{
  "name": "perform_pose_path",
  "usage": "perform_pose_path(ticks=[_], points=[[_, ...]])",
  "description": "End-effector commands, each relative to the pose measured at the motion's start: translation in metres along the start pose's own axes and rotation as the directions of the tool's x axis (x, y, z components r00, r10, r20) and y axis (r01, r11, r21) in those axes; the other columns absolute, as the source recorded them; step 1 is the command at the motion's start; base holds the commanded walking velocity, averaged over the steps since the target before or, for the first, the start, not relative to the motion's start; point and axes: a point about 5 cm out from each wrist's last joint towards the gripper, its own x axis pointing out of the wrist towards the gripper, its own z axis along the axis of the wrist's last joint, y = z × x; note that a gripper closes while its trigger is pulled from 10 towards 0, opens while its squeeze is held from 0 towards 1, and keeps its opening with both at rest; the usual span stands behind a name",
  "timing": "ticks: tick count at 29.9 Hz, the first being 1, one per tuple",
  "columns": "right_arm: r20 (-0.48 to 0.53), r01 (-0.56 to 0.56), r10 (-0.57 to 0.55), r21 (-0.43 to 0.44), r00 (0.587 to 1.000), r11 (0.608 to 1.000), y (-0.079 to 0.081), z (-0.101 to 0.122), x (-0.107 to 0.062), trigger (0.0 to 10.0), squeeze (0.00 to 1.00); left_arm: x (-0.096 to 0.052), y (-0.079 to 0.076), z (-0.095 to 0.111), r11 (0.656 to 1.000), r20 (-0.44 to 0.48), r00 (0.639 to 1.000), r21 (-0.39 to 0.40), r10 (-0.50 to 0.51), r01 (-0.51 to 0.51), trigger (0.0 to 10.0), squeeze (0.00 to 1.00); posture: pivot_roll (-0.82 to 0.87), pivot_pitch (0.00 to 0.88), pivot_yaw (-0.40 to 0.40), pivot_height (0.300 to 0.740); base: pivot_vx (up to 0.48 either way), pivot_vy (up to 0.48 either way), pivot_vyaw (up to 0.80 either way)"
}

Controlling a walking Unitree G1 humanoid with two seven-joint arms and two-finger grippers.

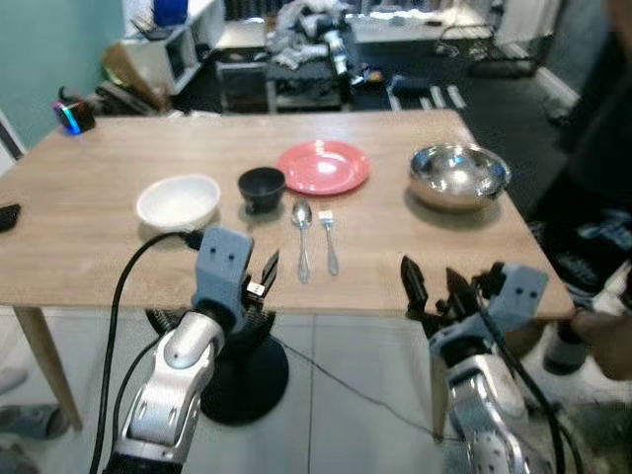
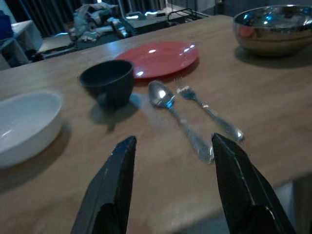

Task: Setting the table

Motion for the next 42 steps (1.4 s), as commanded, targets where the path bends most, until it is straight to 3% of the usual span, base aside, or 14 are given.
perform_pose_path(ticks=[1,7,20,42], points=[[-0.015,-0.012,0.012,0.009,1.0,1.0,0.0026,-0.0032,-0.0011,10.0,0.0,-0.0025,0.0039,-0.0045,1.0,-0.02,1.0,-0.004,0.013,-0.013,10.0,0.0,-0.09,0.0,0.118,0.74,-0.337,0.0,0.0],[-0.016,-0.014,0.014,0.008,1.0,1.0,0.0029,-0.0037,-0.0005,10.0,0.0,-0.0021,0.0039,-0.0046,1.0,-0.019,1.0,-0.003,0.013,-0.013,10.0,0.0,-0.09,0.0,0.118,0.74,-0.334,0.0,0.0],[-0.021,-0.018,0.018,0.006,1.0,1.0,0.0036,-0.0057,-0.0014,10.0,0.0,-0.003,0.0028,-0.006,1.0,-0.028,1.0,-0.007,0.007,-0.007,10.0,0.0,-0.09,0.0,0.123,0.74,0.0,0.0,0.0],[-0.032,-0.009,0.01,0.029,0.999,1.0,0.0008,-0.0086,-0.0041,10.0,0.0,-0.0048,0.0001,-0.0124,1.0,-0.051,0.999,-0.002,-0.008,0.008,10.0,0.0,-0.09,0.0,0.127,0.74,0.0,0.0,-0.75]])
